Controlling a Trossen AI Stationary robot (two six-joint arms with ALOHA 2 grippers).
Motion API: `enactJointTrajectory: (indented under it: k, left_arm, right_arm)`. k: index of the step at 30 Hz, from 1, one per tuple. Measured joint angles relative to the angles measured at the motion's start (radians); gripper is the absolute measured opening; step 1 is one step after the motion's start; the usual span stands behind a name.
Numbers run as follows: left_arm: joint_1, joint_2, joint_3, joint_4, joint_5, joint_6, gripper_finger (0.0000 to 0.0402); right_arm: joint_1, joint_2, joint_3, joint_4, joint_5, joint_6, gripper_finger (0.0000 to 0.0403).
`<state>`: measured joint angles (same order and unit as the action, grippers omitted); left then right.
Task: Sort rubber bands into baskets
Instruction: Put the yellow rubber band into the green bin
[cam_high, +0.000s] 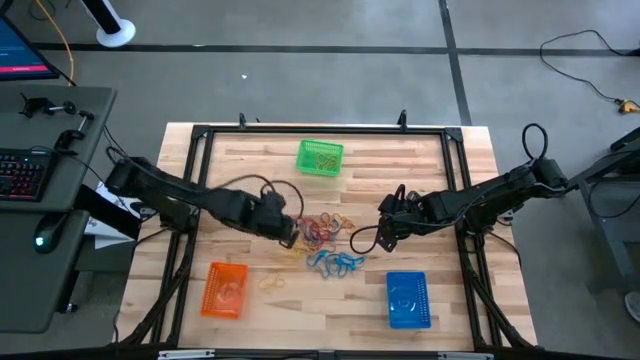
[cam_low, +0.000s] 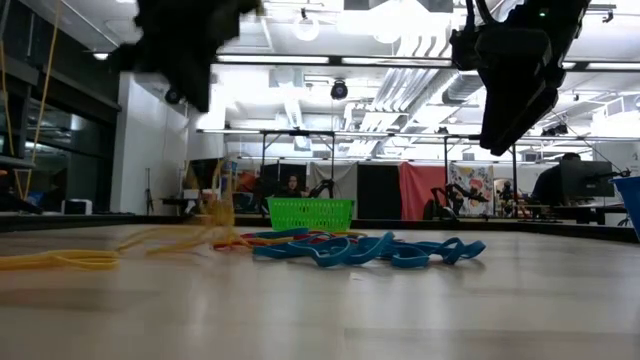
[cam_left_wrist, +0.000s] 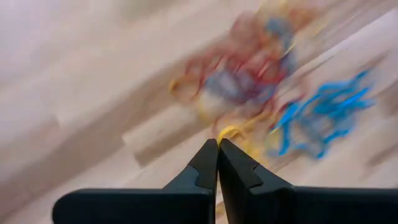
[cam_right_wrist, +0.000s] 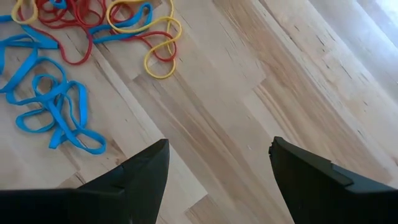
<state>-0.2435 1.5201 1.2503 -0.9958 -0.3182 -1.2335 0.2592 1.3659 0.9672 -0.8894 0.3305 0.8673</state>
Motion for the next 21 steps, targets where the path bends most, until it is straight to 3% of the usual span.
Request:
enactJointTrajectory:
  k: [3, 10, 16, 21]
  left_arm:
    - [0.028, -0.031, 0.07, 0.004, -0.051, 0.085, 0.0]
    - [0.088, -0.023, 0.234, 0.005, -0.043, 0.28, 0.0]
    - [0.113, -0.022, 0.303, 0.007, -0.06, 0.394, 0.0]
    - [0.228, 0.0, 0.304, 0.035, -0.089, 0.528, 0.0]
  right_arm:
    - [0.0, 0.0, 0.0, 0.019, -0.017, 0.005, 0.0265]
    - [0.0, 0.0, 0.0, 0.11, -0.085, -0.039, 0.0265]
    - [0.003, -0.017, 0.0, 0.132, -0.104, -0.073, 0.0265]
    - [0.003, -0.108, 0.0, 0.132, -0.061, -0.061, 0.0265]
